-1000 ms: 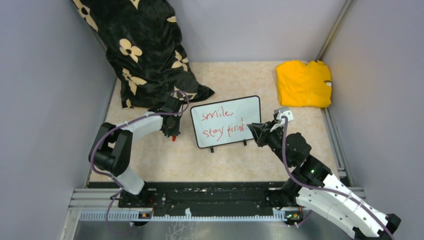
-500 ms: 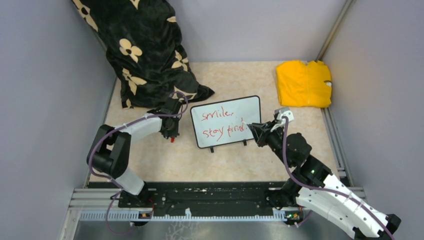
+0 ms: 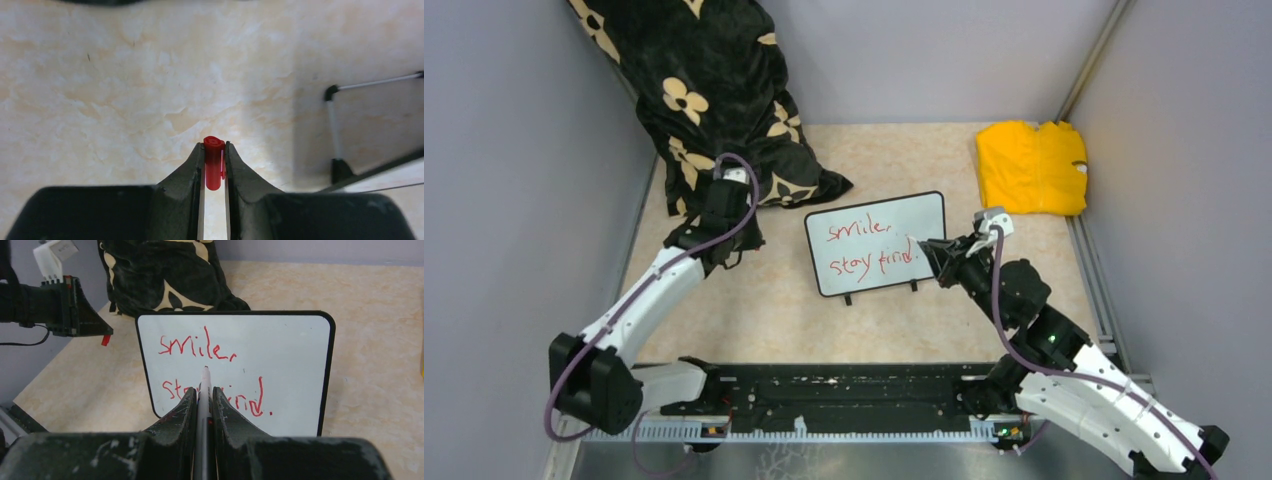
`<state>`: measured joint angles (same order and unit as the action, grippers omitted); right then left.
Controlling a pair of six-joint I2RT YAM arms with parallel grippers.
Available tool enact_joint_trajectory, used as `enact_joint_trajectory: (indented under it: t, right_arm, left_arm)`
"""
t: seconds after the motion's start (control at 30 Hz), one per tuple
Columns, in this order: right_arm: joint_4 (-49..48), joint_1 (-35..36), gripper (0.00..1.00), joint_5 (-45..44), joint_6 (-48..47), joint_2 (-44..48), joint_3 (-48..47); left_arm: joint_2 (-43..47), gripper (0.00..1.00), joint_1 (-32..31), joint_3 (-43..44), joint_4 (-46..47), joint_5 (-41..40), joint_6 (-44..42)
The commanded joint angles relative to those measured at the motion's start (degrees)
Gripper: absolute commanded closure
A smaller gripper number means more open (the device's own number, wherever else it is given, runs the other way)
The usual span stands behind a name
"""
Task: Write a sentence on the whiteboard
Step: Close the whiteboard marker at the center of the board.
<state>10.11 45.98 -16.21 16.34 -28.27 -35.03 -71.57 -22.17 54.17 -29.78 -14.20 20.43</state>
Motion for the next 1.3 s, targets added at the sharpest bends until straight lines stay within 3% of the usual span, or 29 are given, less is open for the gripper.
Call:
enact_joint_trajectory:
  t: [0.0, 0.13, 0.27, 0.47, 0.73, 0.87, 1.0, 1.27]
  right_arm:
    - [-4.0, -0.4, 1.00, 0.4, -2.3, -2.2, -5.7]
    - [-7.6, -0.4, 1.00, 0.5, -2.9, -4.9, -9.5]
    - [-19.7, -0.4, 1.00, 0.9, -2.3, -4.7, -9.6]
    - [-27.8, 2.2, 1.00, 2.7, -4.0, -12.1, -16.2]
    - [-48.0, 28.0, 1.00, -13.5, -33.1, -19.9, -14.8]
    - [-66.6, 39.1, 1.00, -19.4, -52.3, -23.7, -8.0]
    - [-85.5, 45.3, 1.00, -23.0, -69.0, -30.6, -2.9]
    - [-95.5, 45.9, 1.00, -22.5, -70.3, -37.0, -0.5]
  left_arm:
    - [7.9, 1.00, 0.2, 3.4, 1.8, 3.5, 2.7]
    - [15.4, 1.00, 0.1, 2.8, 8.2, 6.8, 5.6]
    - [20.8, 1.00, 0.1, 1.0, 14.6, 11.8, 9.8]
    - [25.5, 1.00, 0.2, -2.9, 27.0, 21.0, 19.6]
    - [27.8, 1.00, 0.2, -4.8, 39.7, 25.5, 30.4]
    - [29.1, 1.00, 0.2, -7.1, 47.6, 26.3, 36.7]
    - [29.0, 1.00, 0.1, -8.5, 52.3, 28.5, 42.4]
    - [30.3, 1.00, 0.2, -11.3, 58.9, 33.4, 49.8]
